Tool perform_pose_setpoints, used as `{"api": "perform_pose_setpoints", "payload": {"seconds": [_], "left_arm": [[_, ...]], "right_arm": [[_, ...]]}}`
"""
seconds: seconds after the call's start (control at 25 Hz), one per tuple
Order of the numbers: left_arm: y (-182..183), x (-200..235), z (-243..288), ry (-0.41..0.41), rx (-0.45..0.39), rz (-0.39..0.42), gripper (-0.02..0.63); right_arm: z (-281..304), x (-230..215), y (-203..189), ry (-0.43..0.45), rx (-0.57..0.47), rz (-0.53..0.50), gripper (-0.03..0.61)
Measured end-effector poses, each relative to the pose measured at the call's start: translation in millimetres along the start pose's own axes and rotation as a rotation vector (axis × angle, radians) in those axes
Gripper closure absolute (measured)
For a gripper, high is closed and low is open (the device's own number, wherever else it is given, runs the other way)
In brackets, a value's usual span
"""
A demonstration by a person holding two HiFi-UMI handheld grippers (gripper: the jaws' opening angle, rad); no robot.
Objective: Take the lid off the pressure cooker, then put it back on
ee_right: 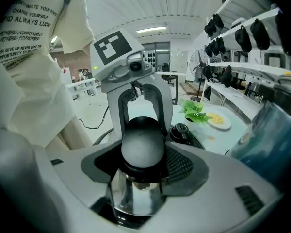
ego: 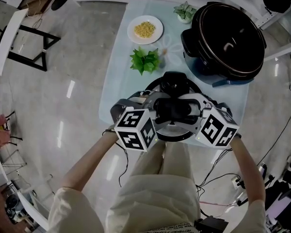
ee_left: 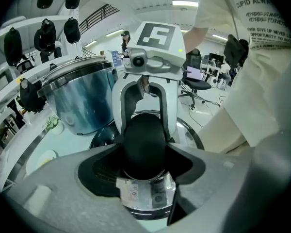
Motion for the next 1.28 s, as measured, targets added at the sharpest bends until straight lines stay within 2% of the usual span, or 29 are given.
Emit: {"api": "perform_pose_setpoints", "payload": {"seconds": [0.52, 0.84, 1.04, 1.16, 1.28], "left_arm": [[-3, -2, 12, 0.009, -0.014, 0.013, 0.327], [-6, -1, 13, 0.002, -0.049, 0.0, 0.327], [-6, -1, 14, -0.001, -0.039, -0.007, 0.327], [-7, -1, 12, 0.007, -0.04, -0.041, 0.325], [-10, -3, 10, 0.062, -0.066, -0.092, 0.325]], "right_arm": [[4, 2, -12, -0.002, 0.031, -0.003, 0.305], [7, 2, -11, 0.003, 0.051, 0.006, 0.304], [10, 3, -11, 0.005, 0.078, 0.026, 0.304], [11, 3, -9, 0.014, 0.094, 0.044, 0.304], [9, 4, -10, -0.018, 0.098, 0.073, 0.303]]}}
Point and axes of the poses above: the fingertips, and each gripper's own axes: z forward along the fingers, x to its left, y out of its top, the point moved 7 cm from there along -z, backward along the fingers, and after that the axes turned 12 degrees about -z, right-handed, at the moved point
